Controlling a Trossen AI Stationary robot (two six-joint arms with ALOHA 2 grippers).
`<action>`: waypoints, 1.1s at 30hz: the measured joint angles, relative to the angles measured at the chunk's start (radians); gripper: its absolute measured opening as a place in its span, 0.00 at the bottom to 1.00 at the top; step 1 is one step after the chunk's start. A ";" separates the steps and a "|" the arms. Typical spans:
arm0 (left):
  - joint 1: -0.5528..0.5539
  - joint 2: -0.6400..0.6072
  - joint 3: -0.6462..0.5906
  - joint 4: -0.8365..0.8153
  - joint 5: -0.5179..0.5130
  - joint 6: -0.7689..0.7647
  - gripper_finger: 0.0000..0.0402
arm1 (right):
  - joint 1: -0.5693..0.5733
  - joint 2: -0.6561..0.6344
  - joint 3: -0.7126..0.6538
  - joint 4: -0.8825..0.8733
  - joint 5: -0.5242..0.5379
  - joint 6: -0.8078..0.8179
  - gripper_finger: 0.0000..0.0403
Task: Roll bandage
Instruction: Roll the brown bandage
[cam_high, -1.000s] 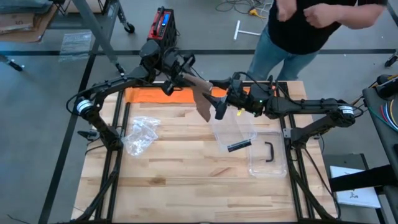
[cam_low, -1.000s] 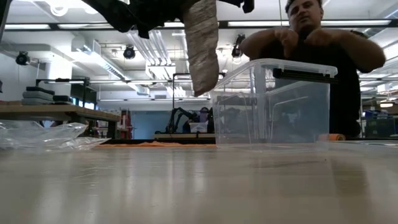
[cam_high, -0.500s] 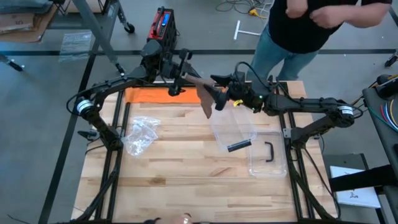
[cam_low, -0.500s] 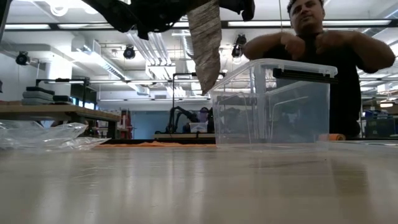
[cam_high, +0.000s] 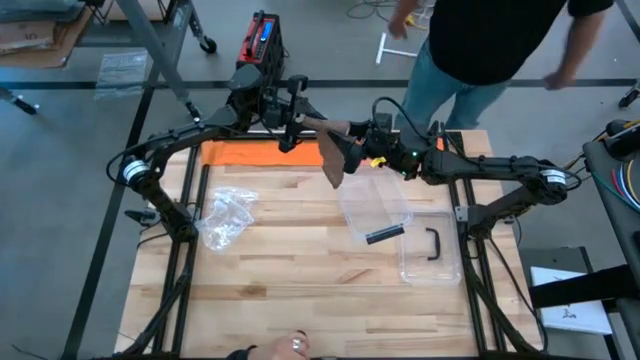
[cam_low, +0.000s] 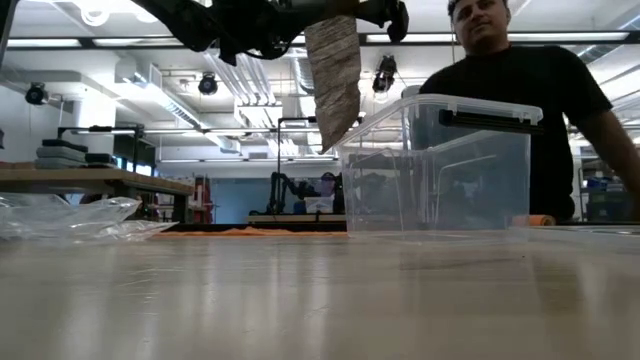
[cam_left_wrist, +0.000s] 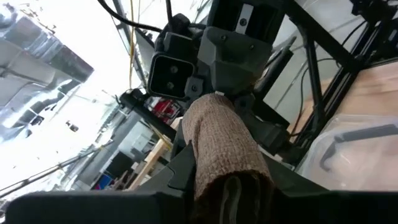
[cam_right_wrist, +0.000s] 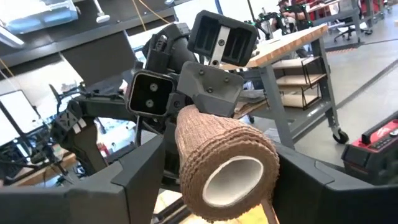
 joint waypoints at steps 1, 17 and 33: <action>-0.001 0.000 0.000 -0.005 0.000 0.000 0.21 | 0.000 0.000 0.000 -0.001 0.001 -0.002 0.58; -0.002 -0.015 0.000 -0.014 0.031 -0.491 0.40 | 0.002 -0.002 0.000 0.006 -0.004 -0.304 0.31; -0.013 -0.023 0.000 -0.020 0.105 -1.024 0.77 | 0.009 0.001 -0.001 -0.005 -0.024 -0.629 0.27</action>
